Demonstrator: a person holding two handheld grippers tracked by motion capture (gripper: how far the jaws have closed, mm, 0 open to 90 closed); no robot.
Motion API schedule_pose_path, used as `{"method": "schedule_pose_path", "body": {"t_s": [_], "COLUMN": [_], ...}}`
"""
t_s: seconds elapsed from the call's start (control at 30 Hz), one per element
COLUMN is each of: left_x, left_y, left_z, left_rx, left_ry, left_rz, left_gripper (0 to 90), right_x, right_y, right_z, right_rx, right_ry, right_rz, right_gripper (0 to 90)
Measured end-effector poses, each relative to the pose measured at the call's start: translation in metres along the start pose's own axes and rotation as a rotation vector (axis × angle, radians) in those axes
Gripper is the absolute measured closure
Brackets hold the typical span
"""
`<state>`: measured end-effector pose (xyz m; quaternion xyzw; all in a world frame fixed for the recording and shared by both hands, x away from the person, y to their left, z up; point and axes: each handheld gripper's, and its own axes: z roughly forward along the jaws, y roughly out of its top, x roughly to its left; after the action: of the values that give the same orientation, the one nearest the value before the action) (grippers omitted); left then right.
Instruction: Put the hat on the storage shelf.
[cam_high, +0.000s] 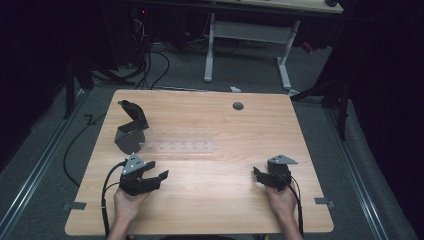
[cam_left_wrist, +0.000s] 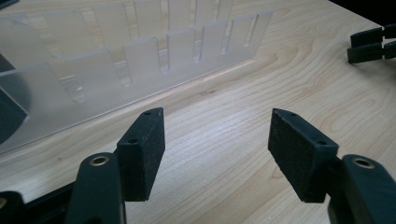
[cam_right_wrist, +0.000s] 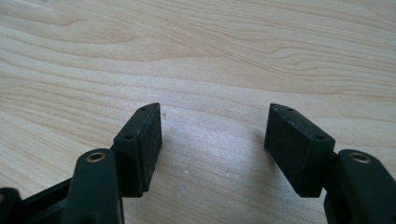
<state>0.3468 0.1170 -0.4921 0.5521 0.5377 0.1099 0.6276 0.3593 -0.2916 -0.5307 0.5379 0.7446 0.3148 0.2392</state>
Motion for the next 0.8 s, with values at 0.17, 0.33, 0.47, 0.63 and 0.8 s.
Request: {"method": "schedule_pose_path", "body": {"t_s": [0.17, 0.33, 0.47, 0.63, 0.8], "left_x": [-0.001, 0.0, 0.001, 0.001, 0.003], "left_y": [-0.006, -0.014, -0.021, -0.028, -0.033], "left_z": [0.008, 0.016, 0.021, 0.028, 0.035], "left_rx": [0.009, 0.028, 0.047, 0.057, 0.05], "left_ry": [0.001, 0.013, 0.029, 0.043, 0.057], "left_rz": [-0.01, -0.002, 0.028, 0.063, 0.079], "left_gripper": [37.2, 37.4, 37.5, 37.5, 39.3], "right_x": [0.0, 0.0, 0.0, 0.0, 0.0], "right_y": [0.0, 0.0, 0.0, 0.0, 0.0], "right_z": [0.0, 0.0, 0.0, 0.0, 0.0], "right_rx": [0.0, 0.0, 0.001, 0.001, 0.001], "right_ry": [0.0, 0.0, 0.0, -0.001, 0.0], "right_rz": [0.0, 0.001, 0.001, 0.001, 0.001], "right_gripper": [37.0, 37.0, 36.9, 37.0, 36.9]}}
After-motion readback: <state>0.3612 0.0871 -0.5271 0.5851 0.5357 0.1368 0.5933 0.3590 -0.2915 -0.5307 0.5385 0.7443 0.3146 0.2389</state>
